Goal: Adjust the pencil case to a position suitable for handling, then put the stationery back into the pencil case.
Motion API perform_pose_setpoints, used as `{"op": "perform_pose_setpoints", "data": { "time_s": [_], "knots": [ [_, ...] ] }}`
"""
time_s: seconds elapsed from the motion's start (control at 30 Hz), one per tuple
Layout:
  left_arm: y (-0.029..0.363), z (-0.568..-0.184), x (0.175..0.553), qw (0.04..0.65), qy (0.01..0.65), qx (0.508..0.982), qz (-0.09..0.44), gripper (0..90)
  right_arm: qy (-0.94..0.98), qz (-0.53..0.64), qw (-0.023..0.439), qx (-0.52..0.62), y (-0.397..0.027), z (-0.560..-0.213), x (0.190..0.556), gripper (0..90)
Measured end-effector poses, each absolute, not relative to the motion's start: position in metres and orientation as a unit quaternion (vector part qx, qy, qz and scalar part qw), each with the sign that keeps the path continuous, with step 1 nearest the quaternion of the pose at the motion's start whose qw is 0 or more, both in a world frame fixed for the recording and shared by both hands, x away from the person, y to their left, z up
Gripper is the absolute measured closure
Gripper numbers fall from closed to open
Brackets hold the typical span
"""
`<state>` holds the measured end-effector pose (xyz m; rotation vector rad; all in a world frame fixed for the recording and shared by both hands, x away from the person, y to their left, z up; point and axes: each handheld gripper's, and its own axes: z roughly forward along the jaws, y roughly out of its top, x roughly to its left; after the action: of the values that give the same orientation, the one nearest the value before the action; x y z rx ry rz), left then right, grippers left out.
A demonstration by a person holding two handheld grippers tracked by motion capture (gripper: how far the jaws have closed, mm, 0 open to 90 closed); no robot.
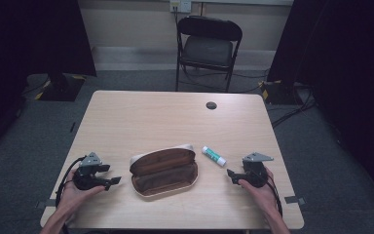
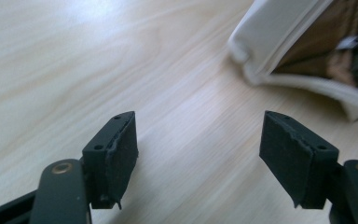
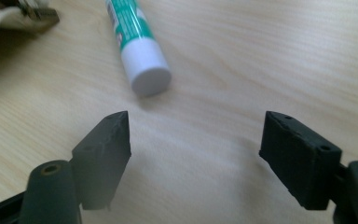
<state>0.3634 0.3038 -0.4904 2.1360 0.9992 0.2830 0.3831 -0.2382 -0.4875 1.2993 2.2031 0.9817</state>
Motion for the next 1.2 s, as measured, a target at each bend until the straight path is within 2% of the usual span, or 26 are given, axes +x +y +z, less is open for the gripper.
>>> {"op": "perform_pose_setpoints", "data": {
  "time_s": [0.1, 0.3, 0.4, 0.53, 0.87, 1.0, 1.2],
  "knots": [
    [0.304, -0.494, 0.363, 0.370, 0.390, 0.835, 0.116, 22.9, 0.788, 0.366, 0.190, 0.457, -0.233, -0.481, 0.386, 28.4],
    [0.298, -0.496, 0.360, 0.363, 0.385, 0.838, 0.136, 19.7, 0.799, 0.375, 0.188, 0.431, -0.223, -0.472, 0.391, 37.8],
    [0.298, -0.498, 0.360, 0.356, 0.385, 0.837, 0.158, 19.0, 0.800, 0.383, 0.186, 0.423, -0.216, -0.467, 0.399, 43.9],
    [0.296, -0.500, 0.360, 0.359, 0.385, 0.835, 0.160, 14.1, 0.804, 0.392, 0.169, 0.414, -0.209, -0.466, 0.414, 52.2],
    [0.297, -0.503, 0.361, 0.366, 0.385, 0.831, 0.166, 11.9, 0.817, 0.379, 0.158, 0.404, -0.188, -0.477, 0.437, 54.4],
    [0.297, -0.502, 0.362, 0.363, 0.382, 0.833, 0.167, 11.5, 0.822, 0.368, 0.160, 0.403, -0.184, -0.485, 0.439, 50.3],
    [0.295, -0.503, 0.364, 0.360, 0.386, 0.833, 0.167, 7.5, 0.823, 0.360, 0.163, 0.409, -0.186, -0.489, 0.438, 55.9]
  ]
}}
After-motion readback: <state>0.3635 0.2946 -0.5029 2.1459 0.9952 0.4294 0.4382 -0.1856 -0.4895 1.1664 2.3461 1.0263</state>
